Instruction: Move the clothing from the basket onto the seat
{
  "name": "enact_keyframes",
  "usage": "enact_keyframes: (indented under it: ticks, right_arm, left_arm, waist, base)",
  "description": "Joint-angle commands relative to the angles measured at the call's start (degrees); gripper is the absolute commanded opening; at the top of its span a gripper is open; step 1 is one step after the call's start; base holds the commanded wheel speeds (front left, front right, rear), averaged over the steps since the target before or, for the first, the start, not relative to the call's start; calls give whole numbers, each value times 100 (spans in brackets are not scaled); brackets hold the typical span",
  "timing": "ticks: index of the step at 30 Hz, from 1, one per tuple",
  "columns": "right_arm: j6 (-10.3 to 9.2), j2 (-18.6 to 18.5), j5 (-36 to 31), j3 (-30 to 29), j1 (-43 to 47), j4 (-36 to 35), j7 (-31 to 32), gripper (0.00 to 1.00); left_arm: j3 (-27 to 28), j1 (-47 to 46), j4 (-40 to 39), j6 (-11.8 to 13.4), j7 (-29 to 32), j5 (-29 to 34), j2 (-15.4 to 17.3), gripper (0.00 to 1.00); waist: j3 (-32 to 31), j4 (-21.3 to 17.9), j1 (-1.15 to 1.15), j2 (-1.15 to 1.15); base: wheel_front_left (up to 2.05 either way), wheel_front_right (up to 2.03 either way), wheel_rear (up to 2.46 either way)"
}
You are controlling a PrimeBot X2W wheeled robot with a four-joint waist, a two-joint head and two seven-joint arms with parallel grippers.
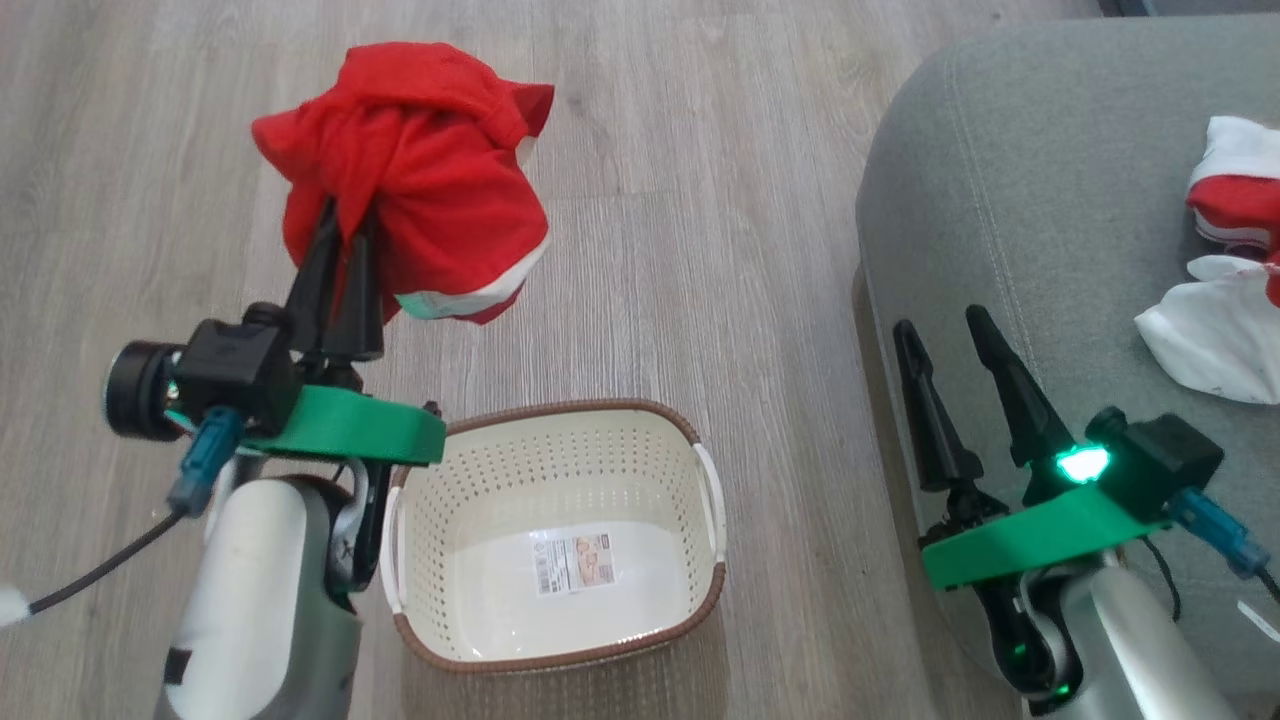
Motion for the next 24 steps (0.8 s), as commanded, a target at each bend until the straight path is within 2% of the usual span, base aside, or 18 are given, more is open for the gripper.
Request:
enact_keyframes:
  ticks: [1, 8, 18, 24]
  right_arm:
    - [-1, -59, -42, 119, -21, -213, -36, 100]
    - [-1, -129, -193, 242, 102, -273, -36, 100]
    - [-1, -390, -643, 754, 80, -503, -36, 100]
    - [-1, -839, -1454, 1394, -144, -640, -36, 100]
  left_arm:
    - [227, -132, -335, -58, -72, 65, 35, 0]
    - [349, -3, -631, -196, -72, 63, 14, 0]
    - [6, 65, -758, -548, -72, 28, 9, 0]
    - [-369, 56, -607, -820, -72, 231, 9, 0]
  waist:
    - [-43, 5, 1, -1]
    - [-132, -45, 1, -1]
    - [-204, -56, 1, -1]
    - [-222, -45, 1, -1]
  base:
    - [0, 0, 0]
    - [0, 0, 0]
    - [0, 0, 0]
    - [0, 0, 0]
